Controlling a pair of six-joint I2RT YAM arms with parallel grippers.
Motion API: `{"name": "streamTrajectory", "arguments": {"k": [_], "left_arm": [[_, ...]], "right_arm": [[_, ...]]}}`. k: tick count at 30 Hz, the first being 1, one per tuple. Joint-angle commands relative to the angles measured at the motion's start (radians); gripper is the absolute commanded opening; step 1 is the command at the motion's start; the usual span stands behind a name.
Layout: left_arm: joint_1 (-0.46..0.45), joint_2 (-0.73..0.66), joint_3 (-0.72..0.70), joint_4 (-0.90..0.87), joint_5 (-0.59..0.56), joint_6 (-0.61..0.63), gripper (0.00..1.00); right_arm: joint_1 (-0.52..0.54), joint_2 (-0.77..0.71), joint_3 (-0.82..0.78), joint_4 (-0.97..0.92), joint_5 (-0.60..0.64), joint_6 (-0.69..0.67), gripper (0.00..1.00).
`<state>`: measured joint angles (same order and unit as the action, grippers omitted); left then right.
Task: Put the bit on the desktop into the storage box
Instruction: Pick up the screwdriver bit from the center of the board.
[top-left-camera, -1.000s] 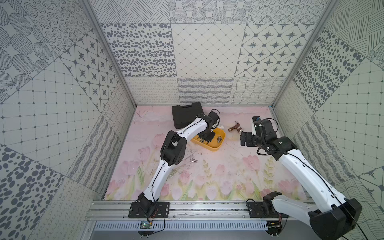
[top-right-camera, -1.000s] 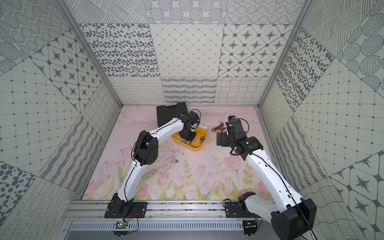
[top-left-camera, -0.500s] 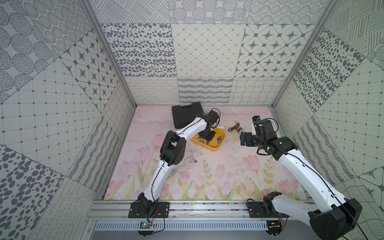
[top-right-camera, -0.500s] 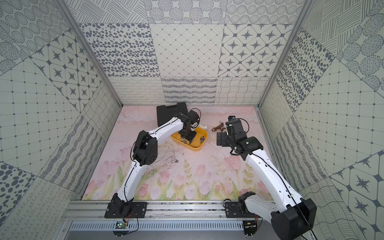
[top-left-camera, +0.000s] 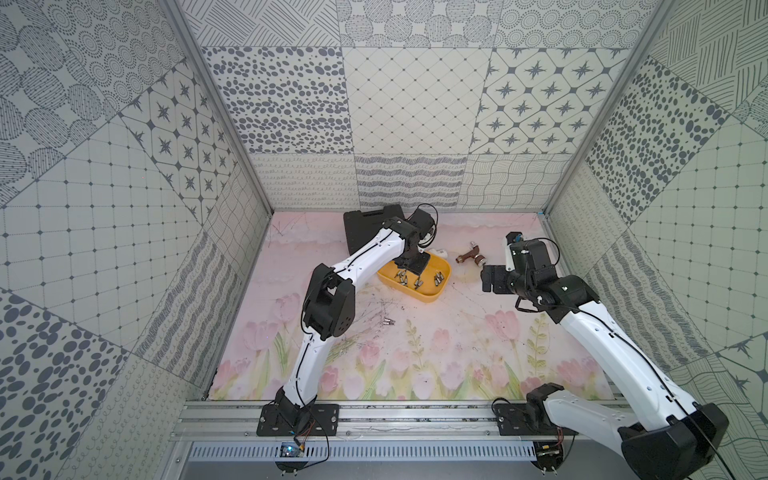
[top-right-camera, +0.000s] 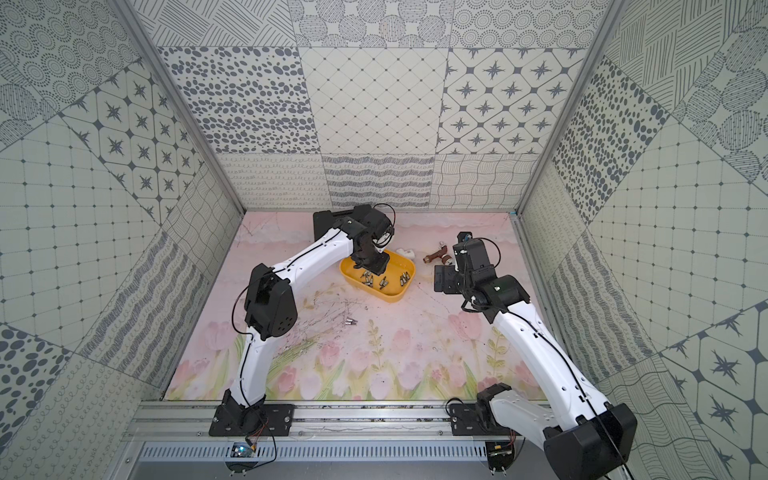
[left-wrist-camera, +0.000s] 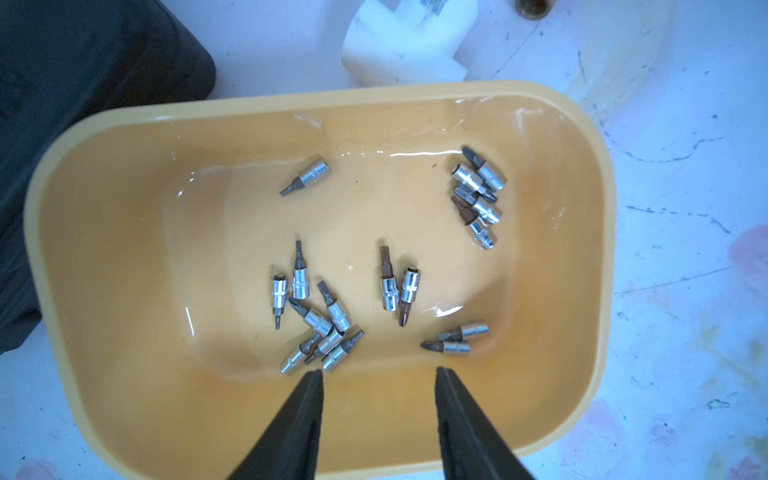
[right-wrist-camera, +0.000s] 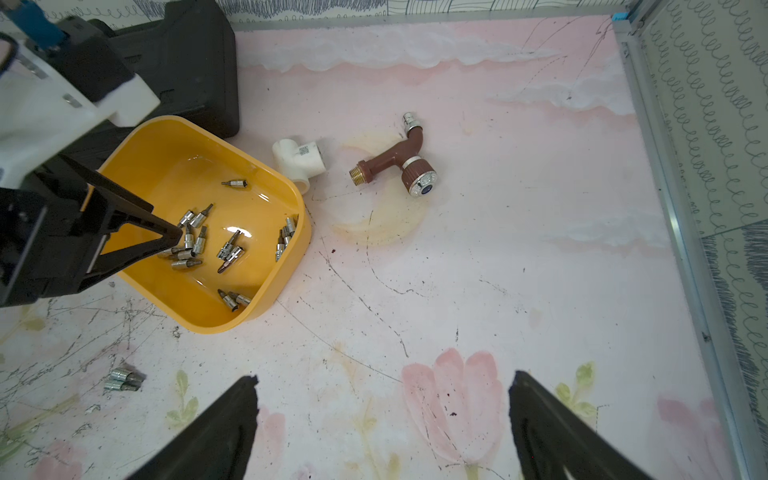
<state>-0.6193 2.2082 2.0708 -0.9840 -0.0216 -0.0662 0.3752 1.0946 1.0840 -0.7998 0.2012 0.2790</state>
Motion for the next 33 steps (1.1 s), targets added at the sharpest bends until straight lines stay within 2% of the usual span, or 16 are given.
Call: {"name": "streamTrajectory", "arguments": {"k": [1,8,16,27,33], "left_arm": [[0.004,-0.129,-0.114,0.085,0.029,-0.034,0.51],[0.007,-0.366,-0.416,0.254,0.014,-0.091,0.58],[0.051,-0.609,-0.734,0.407,0.023,-0.202,0.66],[0.202,-0.951,-1.18,0.61,0.049,-0.441,0.74],[0.272,-1.081,-1.308,0.657,0.084,-0.527,0.77]], "right_arm": [[-0.002,-0.013,0.0,0.004,-0.039,-0.016,0.97],[0.007,0.004,0.02,-0.006,-0.121,-0.03,0.96],[0.057,0.051,0.061,-0.043,-0.16,-0.034,0.89],[0.243,0.187,0.151,-0.1,-0.111,-0.033,0.84],[0.35,0.296,0.225,-0.156,-0.059,-0.052,0.82]]}}
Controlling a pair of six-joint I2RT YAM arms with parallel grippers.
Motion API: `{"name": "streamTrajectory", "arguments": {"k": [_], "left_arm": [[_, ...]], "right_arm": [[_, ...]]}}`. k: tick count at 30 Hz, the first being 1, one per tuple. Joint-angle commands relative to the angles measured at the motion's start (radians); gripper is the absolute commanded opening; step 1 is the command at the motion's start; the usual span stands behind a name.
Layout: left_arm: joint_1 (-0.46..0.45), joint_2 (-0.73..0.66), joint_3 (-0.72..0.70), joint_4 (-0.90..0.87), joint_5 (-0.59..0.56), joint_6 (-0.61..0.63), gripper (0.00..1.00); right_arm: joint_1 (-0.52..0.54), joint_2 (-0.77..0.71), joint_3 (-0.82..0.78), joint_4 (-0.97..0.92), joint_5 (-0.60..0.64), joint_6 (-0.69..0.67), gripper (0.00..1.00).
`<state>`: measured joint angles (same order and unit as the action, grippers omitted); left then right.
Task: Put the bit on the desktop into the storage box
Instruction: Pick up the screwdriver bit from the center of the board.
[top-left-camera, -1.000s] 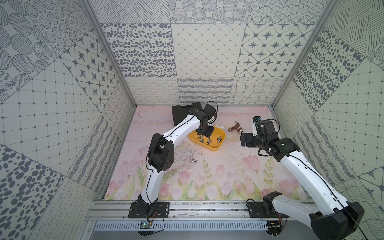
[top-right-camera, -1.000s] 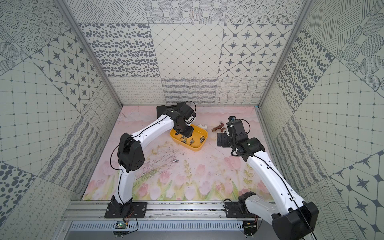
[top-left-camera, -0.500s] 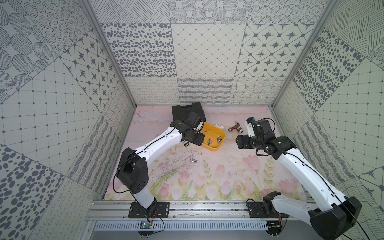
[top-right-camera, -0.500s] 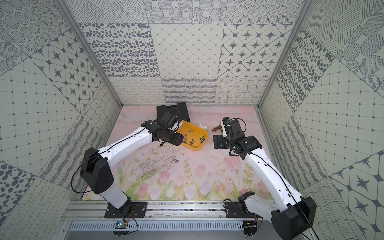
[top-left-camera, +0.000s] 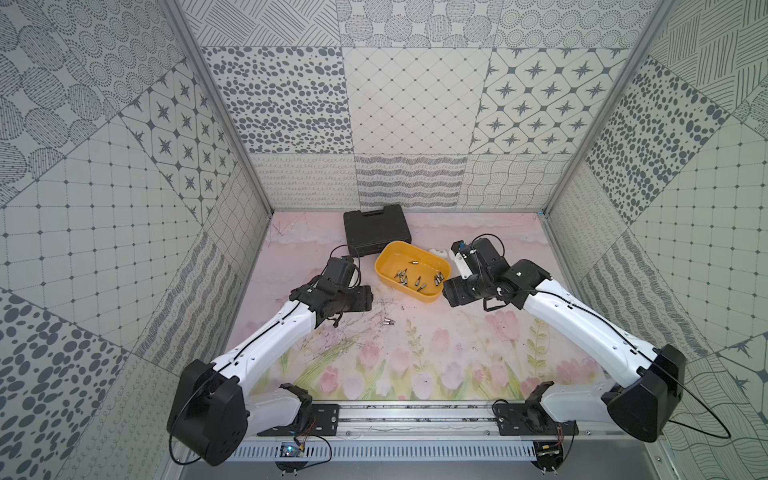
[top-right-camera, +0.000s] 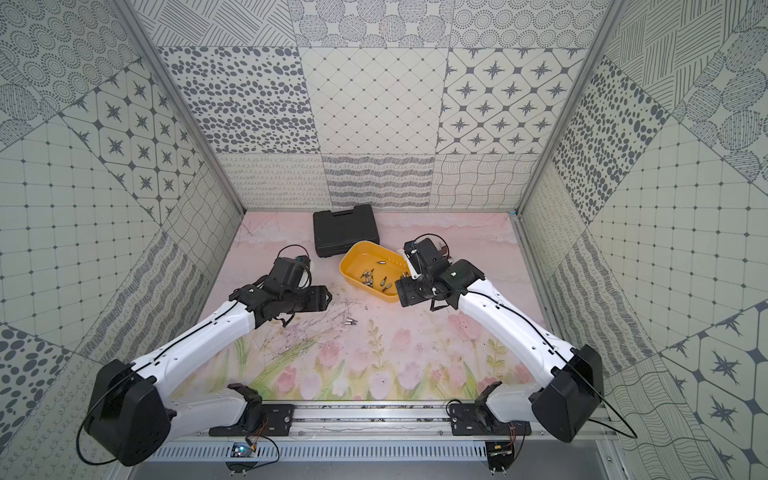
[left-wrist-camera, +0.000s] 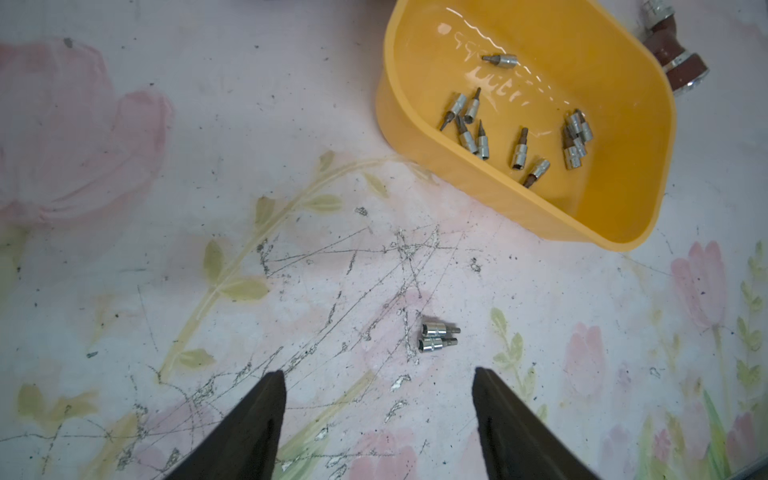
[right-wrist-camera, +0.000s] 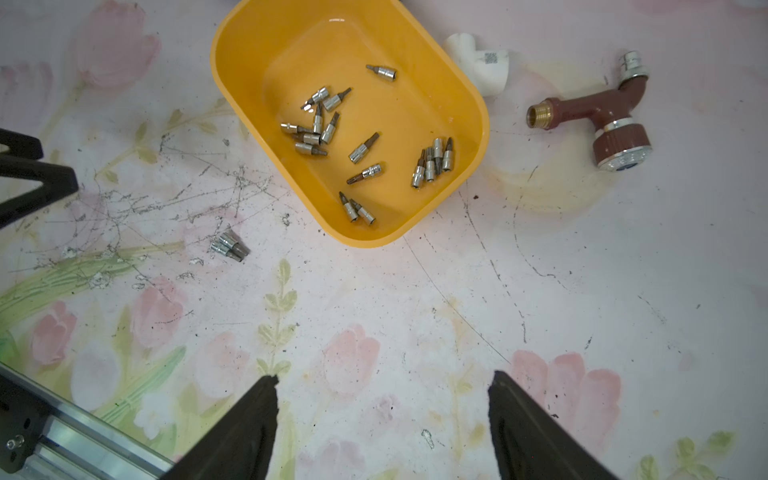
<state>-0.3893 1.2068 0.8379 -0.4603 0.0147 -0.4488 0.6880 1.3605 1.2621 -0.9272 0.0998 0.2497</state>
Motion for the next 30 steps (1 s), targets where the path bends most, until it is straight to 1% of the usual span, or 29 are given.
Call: {"name": "streamTrajectory", "arguments": {"k": [1,3,7,13,19,23,27,30], "left_arm": [[0.046,-0.096,-0.085,0.13,0.054,-0.15,0.77],[0.053,-0.12,-0.096,0.116,0.053,-0.158,0.79],[0.082,-0.178,-0.132,0.108,0.063,-0.185,0.88],[0.204,-0.235,-0.176,0.125,0.159,-0.241,0.99],[0.365,-0.248,-0.215,0.13,0.263,-0.293,0.99],[0.467,-0.257,-0.252,0.14,0.33,-0.321,0.99],[0.531,-0.265,-0.281,0.146,0.371,-0.333,0.99],[0.547,-0.268,-0.293,0.146,0.371,-0.328,0.99]], "right_arm": [[0.054,0.048,0.061,-0.042,0.055,-0.029,0.81],[0.081,0.078,0.086,-0.064,0.067,-0.034,0.81],[0.126,0.137,0.123,-0.082,0.048,-0.043,0.79],[0.186,0.248,0.191,-0.107,0.026,-0.064,0.72],[0.244,0.38,0.281,-0.123,0.013,-0.087,0.66],[0.281,0.481,0.359,-0.142,0.026,-0.1,0.62],[0.306,0.559,0.416,-0.145,0.012,-0.113,0.59],[0.322,0.611,0.461,-0.148,-0.007,-0.126,0.56]]}}
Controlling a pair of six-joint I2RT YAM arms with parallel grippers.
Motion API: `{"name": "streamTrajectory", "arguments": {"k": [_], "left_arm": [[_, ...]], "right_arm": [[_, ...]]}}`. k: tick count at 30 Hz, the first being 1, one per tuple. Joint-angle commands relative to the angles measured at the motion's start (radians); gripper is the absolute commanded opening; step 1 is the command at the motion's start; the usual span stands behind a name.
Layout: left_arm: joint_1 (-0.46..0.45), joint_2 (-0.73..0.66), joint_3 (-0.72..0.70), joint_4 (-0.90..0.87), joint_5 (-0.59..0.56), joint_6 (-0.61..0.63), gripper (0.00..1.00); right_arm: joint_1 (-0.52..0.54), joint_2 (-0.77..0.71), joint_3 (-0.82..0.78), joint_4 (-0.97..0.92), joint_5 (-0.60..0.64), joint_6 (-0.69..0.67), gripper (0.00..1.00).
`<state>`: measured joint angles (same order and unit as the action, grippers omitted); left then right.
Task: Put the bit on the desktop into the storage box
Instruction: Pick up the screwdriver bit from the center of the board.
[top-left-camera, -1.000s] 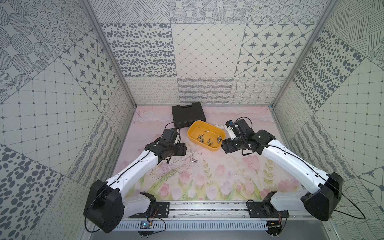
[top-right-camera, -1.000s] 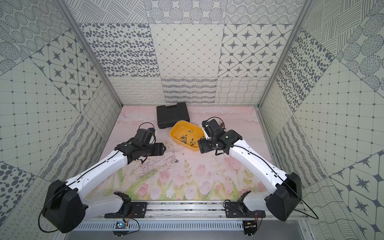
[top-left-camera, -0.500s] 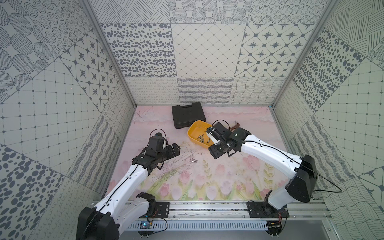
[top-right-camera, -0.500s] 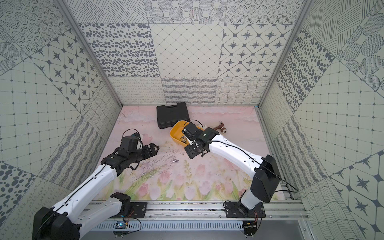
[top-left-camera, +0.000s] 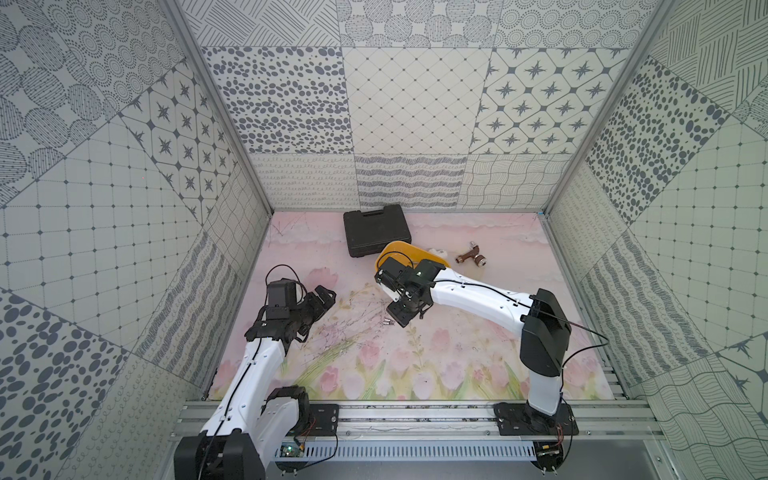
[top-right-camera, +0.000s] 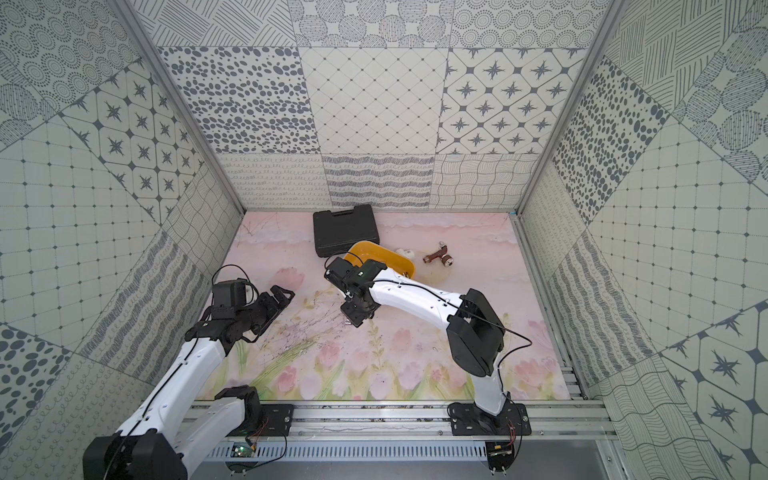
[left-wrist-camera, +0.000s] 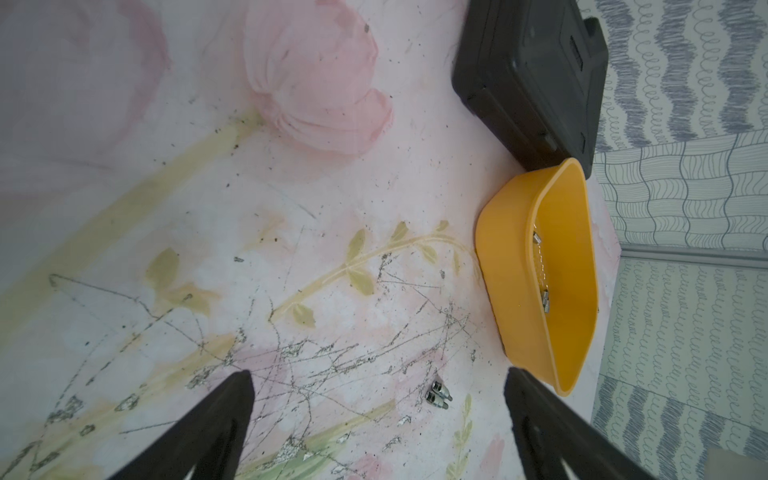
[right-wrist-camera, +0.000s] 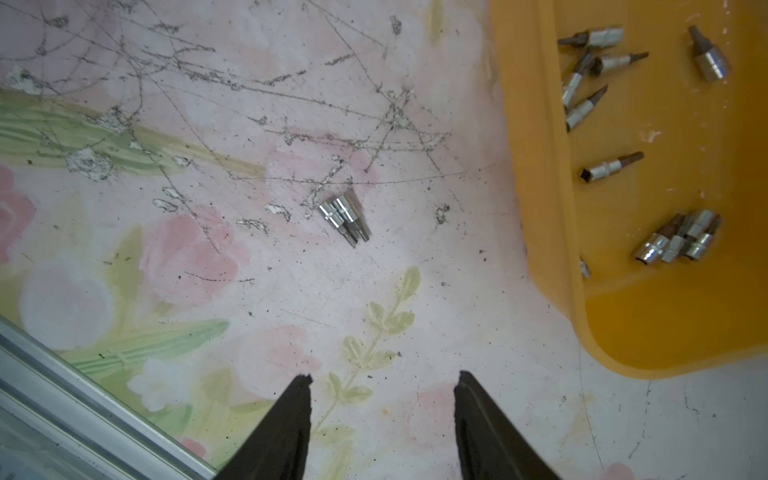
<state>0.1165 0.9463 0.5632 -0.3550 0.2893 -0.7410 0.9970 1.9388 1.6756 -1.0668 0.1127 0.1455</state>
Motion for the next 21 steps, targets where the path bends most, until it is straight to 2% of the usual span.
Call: {"name": "streamTrajectory", "arguments": {"k": [1,14,21], "left_arm": [[0.043,-0.007,-0.02,0.039,0.094,-0.035,0.99],[0.046,0.012,-0.022,0.044,0.087,-0.019,0.99],[0.048,0.022,-0.021,0.05,0.086,-0.021,0.99]], "right_arm": [[0.019,0.051,0.062,-0.013,-0.026,-0.028,0.55],[0.048,0.203,0.171,-0.041,-0.046,-0.058,0.45],[0.049,0.236,0.191,-0.05,-0.027,-0.066,0.43]]}}
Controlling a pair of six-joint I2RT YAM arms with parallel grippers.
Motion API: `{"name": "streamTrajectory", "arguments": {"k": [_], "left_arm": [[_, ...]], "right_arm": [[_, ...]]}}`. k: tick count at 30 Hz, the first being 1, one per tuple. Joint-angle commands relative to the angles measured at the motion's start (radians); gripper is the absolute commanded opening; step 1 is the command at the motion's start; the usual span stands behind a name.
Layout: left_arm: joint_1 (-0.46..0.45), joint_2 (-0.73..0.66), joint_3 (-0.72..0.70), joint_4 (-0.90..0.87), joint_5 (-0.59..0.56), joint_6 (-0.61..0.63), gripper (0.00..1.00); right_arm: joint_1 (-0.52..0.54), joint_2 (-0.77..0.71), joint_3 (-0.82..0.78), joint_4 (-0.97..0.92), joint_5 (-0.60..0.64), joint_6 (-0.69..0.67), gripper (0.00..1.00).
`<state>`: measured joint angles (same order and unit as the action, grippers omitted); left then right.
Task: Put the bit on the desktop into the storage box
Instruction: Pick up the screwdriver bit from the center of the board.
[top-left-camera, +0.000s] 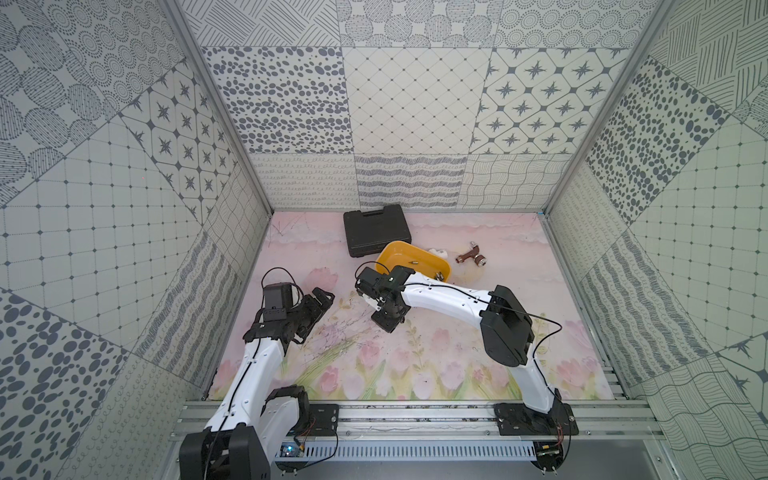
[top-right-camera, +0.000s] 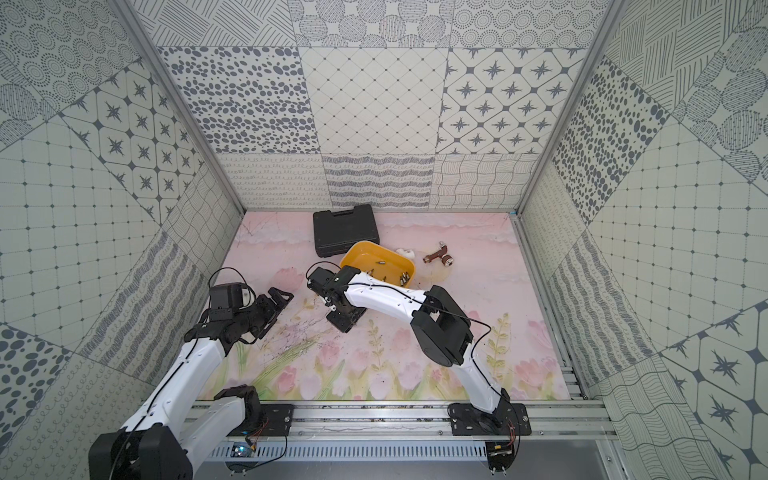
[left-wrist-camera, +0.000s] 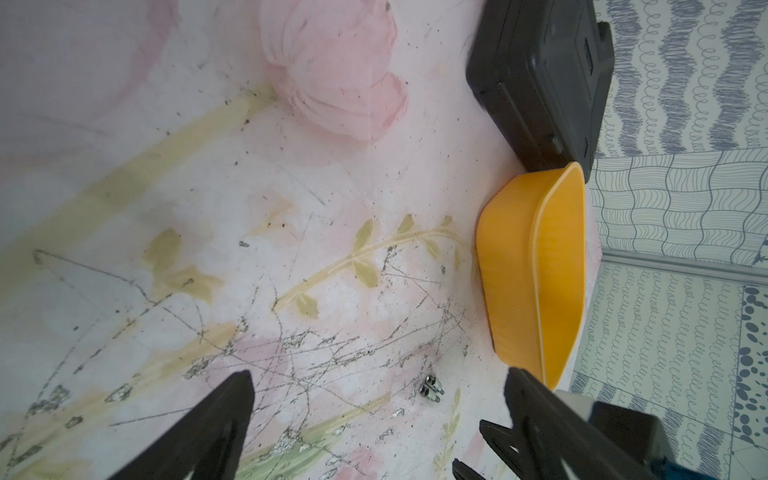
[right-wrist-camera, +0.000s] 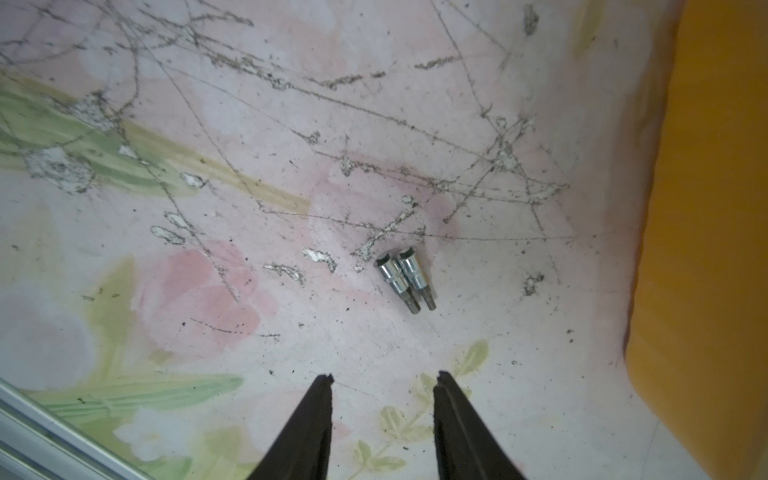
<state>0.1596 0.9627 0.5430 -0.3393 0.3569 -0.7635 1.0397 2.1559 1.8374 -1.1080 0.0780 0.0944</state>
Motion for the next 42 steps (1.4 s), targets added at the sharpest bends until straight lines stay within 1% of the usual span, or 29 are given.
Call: {"name": "streamTrajectory", "arguments": {"k": [1,27,42], "left_arm": [[0.005,0.005,-0.003,0.035,0.015,0.002,0.99],[0.008,0.015,-0.003,0.026,-0.001,0.008,0.99],[0.009,0.009,-0.006,0.014,-0.021,0.016,0.99]], "right_arm": [[0.007,0.02,0.029,-0.008,0.008,-0.018,0.43],[0.006,0.076,0.075,-0.043,-0.004,-0.05,0.43],[-0.002,0.12,0.121,-0.042,-0.012,-0.067,0.39]]}}
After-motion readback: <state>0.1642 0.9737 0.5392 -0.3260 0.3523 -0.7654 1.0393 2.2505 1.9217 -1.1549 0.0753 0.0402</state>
